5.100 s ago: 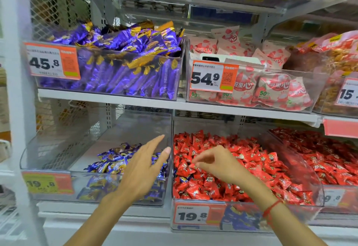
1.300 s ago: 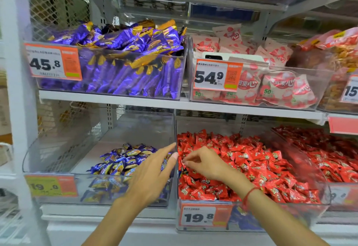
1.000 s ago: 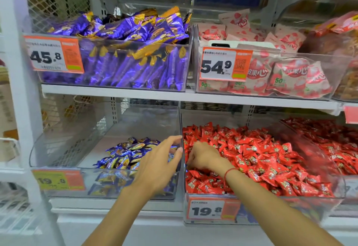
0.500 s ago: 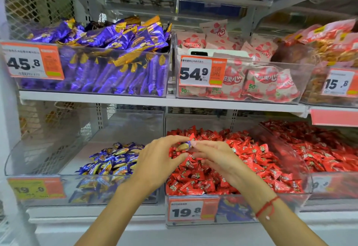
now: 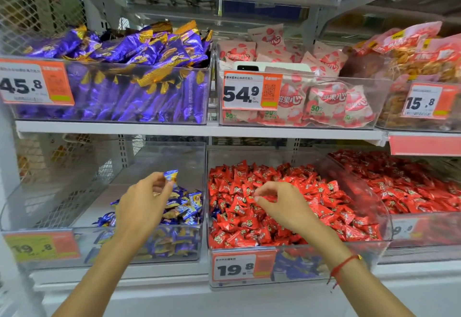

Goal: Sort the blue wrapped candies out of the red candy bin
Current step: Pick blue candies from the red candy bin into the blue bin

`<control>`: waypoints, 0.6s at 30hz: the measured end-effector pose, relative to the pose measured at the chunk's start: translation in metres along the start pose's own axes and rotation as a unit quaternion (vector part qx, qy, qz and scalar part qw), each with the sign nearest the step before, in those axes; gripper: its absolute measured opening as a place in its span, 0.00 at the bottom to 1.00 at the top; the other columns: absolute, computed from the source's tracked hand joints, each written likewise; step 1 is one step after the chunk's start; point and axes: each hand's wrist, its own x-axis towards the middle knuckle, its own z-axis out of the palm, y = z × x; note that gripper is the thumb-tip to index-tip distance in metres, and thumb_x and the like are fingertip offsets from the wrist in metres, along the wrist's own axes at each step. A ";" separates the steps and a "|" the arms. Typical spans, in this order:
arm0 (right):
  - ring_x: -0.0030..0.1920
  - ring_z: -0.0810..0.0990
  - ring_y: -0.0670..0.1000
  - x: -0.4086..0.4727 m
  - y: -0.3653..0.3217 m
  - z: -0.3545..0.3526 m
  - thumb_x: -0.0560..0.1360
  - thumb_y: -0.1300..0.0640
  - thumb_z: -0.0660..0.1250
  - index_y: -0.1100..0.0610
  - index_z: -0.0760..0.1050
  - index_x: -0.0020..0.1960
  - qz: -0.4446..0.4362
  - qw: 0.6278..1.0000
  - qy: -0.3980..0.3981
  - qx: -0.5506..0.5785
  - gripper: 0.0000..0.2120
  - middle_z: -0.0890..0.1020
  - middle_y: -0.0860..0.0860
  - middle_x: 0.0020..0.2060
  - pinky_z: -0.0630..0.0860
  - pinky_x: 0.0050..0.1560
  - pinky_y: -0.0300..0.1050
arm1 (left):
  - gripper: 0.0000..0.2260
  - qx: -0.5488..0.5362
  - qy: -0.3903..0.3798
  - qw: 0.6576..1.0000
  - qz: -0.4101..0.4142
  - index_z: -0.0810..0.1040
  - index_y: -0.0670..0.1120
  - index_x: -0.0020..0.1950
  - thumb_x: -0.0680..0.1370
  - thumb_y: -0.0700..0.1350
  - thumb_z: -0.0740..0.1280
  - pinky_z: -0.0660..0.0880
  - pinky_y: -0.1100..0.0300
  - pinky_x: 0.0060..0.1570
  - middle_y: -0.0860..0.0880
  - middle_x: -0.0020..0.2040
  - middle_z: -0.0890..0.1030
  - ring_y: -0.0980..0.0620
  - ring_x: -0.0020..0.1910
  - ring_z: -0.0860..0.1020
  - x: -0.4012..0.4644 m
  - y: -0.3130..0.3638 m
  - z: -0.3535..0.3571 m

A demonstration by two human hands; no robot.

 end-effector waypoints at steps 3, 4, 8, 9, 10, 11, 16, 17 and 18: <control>0.61 0.72 0.48 -0.013 0.007 0.002 0.77 0.54 0.66 0.46 0.81 0.51 -0.032 0.995 0.053 -0.082 0.06 0.82 0.44 0.54 0.68 0.63 0.45 | 0.18 0.056 -0.043 0.997 0.002 0.71 0.49 0.71 0.81 0.50 0.61 0.67 0.53 0.43 0.45 0.48 0.81 0.43 0.55 0.78 0.000 0.001 0.005; 0.61 0.70 0.47 -0.016 0.010 0.003 0.78 0.55 0.65 0.46 0.81 0.52 -0.048 0.994 0.055 -0.076 0.07 0.82 0.43 0.53 0.67 0.62 0.44 | 0.19 0.051 -0.041 0.998 0.013 0.70 0.48 0.72 0.81 0.49 0.61 0.67 0.53 0.43 0.43 0.48 0.81 0.42 0.54 0.78 0.000 0.006 0.006; 0.59 0.68 0.41 -0.022 0.022 -0.014 0.78 0.59 0.63 0.46 0.81 0.51 -0.086 0.993 0.077 -0.027 0.11 0.80 0.41 0.51 0.62 0.55 0.35 | 0.15 0.011 -0.019 0.996 0.083 0.74 0.52 0.67 0.80 0.47 0.62 0.68 0.53 0.46 0.49 0.54 0.80 0.47 0.57 0.75 -0.002 0.044 0.011; 0.58 0.68 0.41 -0.023 0.029 -0.022 0.78 0.60 0.63 0.46 0.81 0.50 -0.088 0.992 0.089 -0.017 0.12 0.80 0.41 0.50 0.62 0.55 0.35 | 0.14 0.005 -0.024 0.993 0.113 0.75 0.53 0.65 0.80 0.46 0.62 0.69 0.53 0.48 0.51 0.58 0.80 0.49 0.59 0.74 -0.005 0.056 0.013; 0.57 0.69 0.41 -0.024 0.035 -0.030 0.78 0.61 0.63 0.46 0.81 0.50 -0.091 0.990 0.108 -0.018 0.12 0.80 0.40 0.49 0.63 0.55 0.35 | 0.13 0.000 -0.034 0.989 0.146 0.76 0.54 0.64 0.80 0.46 0.62 0.70 0.53 0.51 0.55 0.60 0.79 0.51 0.60 0.74 -0.009 0.069 0.016; 0.56 0.70 0.42 -0.025 0.044 -0.038 0.77 0.63 0.63 0.47 0.82 0.50 -0.090 0.986 0.134 -0.031 0.13 0.80 0.40 0.48 0.64 0.55 0.37 | 0.13 -0.004 -0.048 0.982 0.183 0.77 0.56 0.63 0.80 0.46 0.62 0.71 0.54 0.53 0.58 0.61 0.78 0.54 0.61 0.73 -0.015 0.082 0.020; 0.60 0.75 0.59 -0.030 0.097 -0.064 0.70 0.70 0.64 0.55 0.79 0.59 0.005 0.951 0.273 -0.147 0.21 0.81 0.54 0.56 0.73 0.60 0.55 | 0.17 0.008 -0.184 0.917 0.353 0.70 0.56 0.71 0.82 0.48 0.58 0.57 0.63 0.69 0.58 0.73 0.66 0.58 0.73 0.62 -0.033 0.138 0.068; 0.62 0.74 0.61 -0.031 0.107 -0.065 0.70 0.70 0.65 0.57 0.77 0.63 0.037 0.947 0.275 -0.161 0.23 0.79 0.56 0.60 0.72 0.62 0.57 | 0.18 0.018 -0.224 0.901 0.371 0.67 0.56 0.74 0.83 0.49 0.58 0.54 0.62 0.71 0.56 0.76 0.63 0.56 0.75 0.59 -0.032 0.150 0.084; 0.64 0.72 0.62 -0.033 0.116 -0.064 0.71 0.69 0.65 0.58 0.74 0.67 0.063 0.946 0.267 -0.173 0.25 0.76 0.58 0.64 0.69 0.64 0.58 | 0.20 0.032 -0.267 0.884 0.383 0.64 0.55 0.75 0.83 0.51 0.57 0.52 0.60 0.72 0.54 0.77 0.60 0.54 0.76 0.56 -0.031 0.160 0.100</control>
